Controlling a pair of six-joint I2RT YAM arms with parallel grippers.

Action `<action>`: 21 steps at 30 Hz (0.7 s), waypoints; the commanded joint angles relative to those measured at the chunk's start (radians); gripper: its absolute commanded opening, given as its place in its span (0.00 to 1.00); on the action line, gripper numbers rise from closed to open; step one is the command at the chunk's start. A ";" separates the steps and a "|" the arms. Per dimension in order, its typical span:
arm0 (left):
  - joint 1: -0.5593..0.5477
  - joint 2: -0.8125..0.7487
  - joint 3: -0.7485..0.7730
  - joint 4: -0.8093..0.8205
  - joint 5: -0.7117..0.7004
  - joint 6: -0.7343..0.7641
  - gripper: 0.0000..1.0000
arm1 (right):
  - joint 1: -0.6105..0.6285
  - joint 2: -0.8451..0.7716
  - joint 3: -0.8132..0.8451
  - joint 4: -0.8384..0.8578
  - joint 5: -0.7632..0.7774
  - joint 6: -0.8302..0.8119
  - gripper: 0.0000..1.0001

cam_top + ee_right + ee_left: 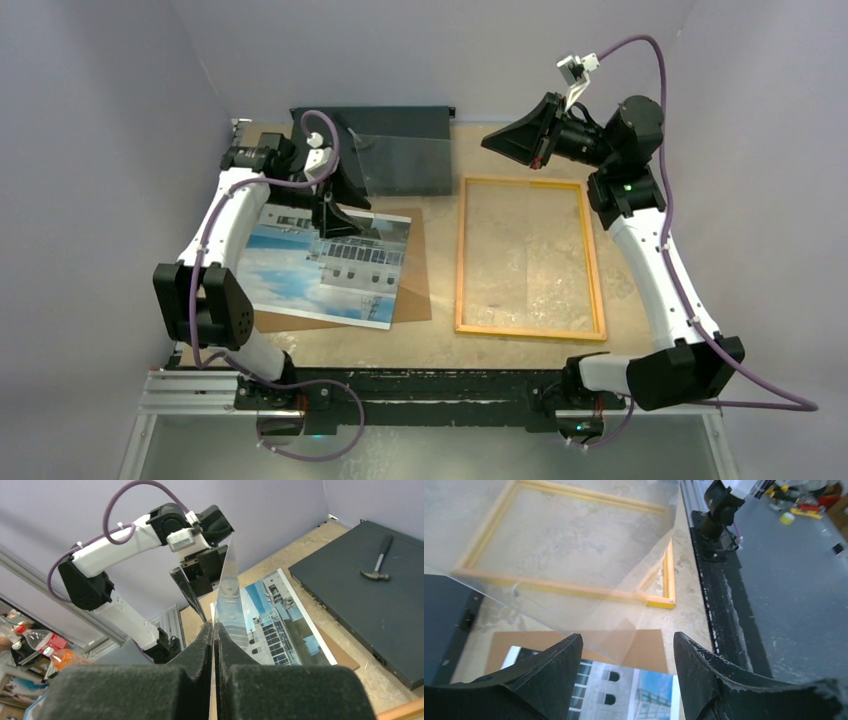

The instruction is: Put the photo into the frame

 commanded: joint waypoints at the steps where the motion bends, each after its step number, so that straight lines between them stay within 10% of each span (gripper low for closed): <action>1: -0.010 0.047 -0.009 -0.151 0.103 0.173 0.68 | 0.007 -0.006 -0.014 0.104 -0.024 0.044 0.00; 11: -0.010 0.029 0.063 -0.143 0.025 0.125 0.94 | 0.006 -0.026 0.017 0.064 -0.022 0.036 0.00; 18: -0.009 -0.069 0.078 0.507 -0.297 -0.788 0.97 | 0.007 -0.023 0.056 -0.009 -0.015 -0.001 0.00; 21: -0.006 -0.160 0.044 0.602 -0.364 -0.801 1.00 | 0.005 -0.025 0.060 -0.026 -0.008 -0.010 0.00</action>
